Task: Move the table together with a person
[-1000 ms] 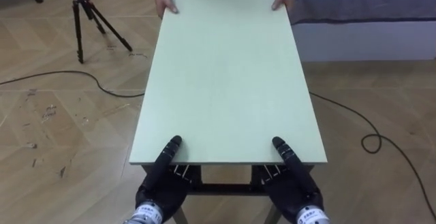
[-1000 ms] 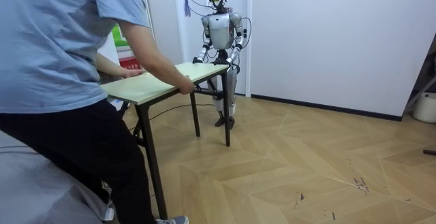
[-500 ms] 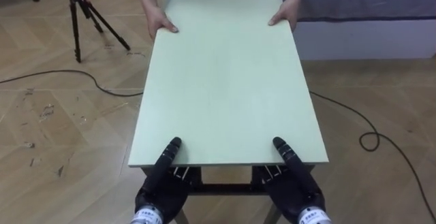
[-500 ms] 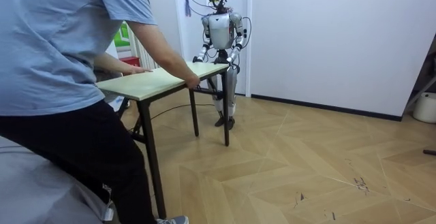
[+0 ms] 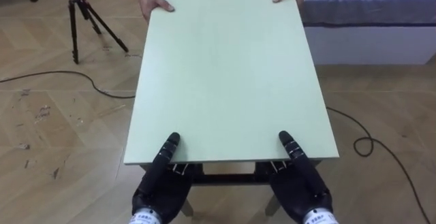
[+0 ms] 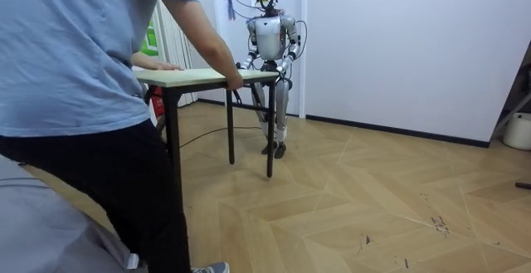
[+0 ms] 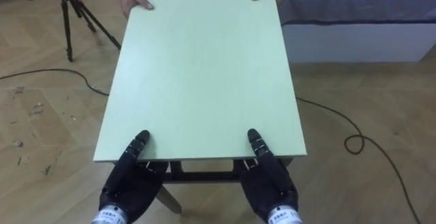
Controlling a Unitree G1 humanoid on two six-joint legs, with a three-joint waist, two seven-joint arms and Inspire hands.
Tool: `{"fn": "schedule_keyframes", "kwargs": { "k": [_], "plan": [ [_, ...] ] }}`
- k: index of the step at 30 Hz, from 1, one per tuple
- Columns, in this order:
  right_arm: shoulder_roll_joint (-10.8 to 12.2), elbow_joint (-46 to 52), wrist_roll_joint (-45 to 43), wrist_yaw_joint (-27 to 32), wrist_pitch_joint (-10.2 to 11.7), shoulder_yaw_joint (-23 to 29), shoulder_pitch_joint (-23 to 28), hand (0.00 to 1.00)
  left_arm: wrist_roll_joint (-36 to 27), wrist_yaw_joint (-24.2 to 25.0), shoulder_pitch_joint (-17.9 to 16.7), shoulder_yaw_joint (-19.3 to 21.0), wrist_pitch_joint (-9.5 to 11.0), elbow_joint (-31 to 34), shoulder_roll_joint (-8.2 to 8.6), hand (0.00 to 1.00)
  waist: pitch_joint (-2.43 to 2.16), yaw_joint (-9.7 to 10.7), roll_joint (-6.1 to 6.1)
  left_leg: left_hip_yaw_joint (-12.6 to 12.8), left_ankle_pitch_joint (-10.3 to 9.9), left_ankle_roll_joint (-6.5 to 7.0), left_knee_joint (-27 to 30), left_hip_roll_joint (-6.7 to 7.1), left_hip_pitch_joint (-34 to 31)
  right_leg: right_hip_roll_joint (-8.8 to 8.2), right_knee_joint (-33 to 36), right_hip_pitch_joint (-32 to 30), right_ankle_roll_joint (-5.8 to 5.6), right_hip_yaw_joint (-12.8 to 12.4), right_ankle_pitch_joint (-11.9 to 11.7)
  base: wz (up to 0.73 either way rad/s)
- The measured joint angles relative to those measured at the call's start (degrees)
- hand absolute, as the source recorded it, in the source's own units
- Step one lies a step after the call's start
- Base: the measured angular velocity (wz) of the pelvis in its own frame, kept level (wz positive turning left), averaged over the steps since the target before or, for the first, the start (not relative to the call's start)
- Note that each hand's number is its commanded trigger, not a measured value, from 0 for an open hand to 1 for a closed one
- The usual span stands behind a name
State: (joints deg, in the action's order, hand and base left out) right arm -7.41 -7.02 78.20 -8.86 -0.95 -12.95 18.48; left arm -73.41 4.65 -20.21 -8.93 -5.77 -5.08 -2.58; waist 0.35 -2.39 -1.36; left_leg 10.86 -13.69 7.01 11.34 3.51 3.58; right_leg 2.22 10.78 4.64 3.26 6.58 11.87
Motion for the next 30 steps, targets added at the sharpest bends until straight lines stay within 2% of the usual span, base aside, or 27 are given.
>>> {"fn": "schedule_keyframes", "kwargs": {
  "k": [10, 16, 18, 22, 30],
  "plan": [
    [-0.2, 1.9, 0.4, -0.2, 0.9, -0.4, 2.0, 1.00, 1.3, 0.0, -1.0, -0.5, 0.0, 2.6, -0.77, 1.00, 0.09, -1.1, 0.16, 0.0, 0.0, 0.01, 0.3, 0.00, -1.1, -0.03, 0.0, -0.7, 0.02, -0.1, 0.0, 0.00],
    [0.2, 2.3, 0.3, -0.2, 0.9, -1.0, 3.1, 1.00, 2.4, 0.1, -2.3, -0.5, 1.3, 3.4, -0.82, 1.00, 0.32, -1.0, 0.54, -0.1, 0.0, 0.01, 0.1, 0.02, -1.2, -0.04, -0.1, -0.8, 0.01, 0.0, 0.0, 0.00],
    [0.3, 2.4, 0.4, -0.7, 0.9, -1.2, 3.1, 1.00, 2.7, 0.1, -2.9, -0.5, 1.7, 4.3, -0.75, 1.00, 0.10, -0.8, 1.15, -0.1, 0.0, 0.01, 0.3, 0.02, -2.0, -0.05, 0.0, -1.6, 0.01, 0.0, 0.0, 0.00],
    [0.4, 3.1, 0.5, -0.7, 0.9, -1.4, 3.5, 1.00, 2.8, 0.1, -3.1, -0.5, 1.8, 4.5, -0.74, 1.00, -0.05, -0.8, 1.80, -0.4, 0.0, 0.01, 0.5, 0.02, -2.4, -0.08, -0.1, -1.6, 0.01, 0.5, 0.0, 0.04],
    [-0.2, 3.2, 1.1, -1.2, 1.0, -1.6, 4.5, 1.00, 2.7, 0.1, -4.0, -1.1, 2.1, 4.6, -0.66, 1.00, 0.11, -1.0, 1.85, -1.1, 0.0, 0.01, 2.6, 0.00, -3.8, -0.22, 0.0, -1.8, 0.05, 1.4, 0.0, 0.05]
  ]
}}
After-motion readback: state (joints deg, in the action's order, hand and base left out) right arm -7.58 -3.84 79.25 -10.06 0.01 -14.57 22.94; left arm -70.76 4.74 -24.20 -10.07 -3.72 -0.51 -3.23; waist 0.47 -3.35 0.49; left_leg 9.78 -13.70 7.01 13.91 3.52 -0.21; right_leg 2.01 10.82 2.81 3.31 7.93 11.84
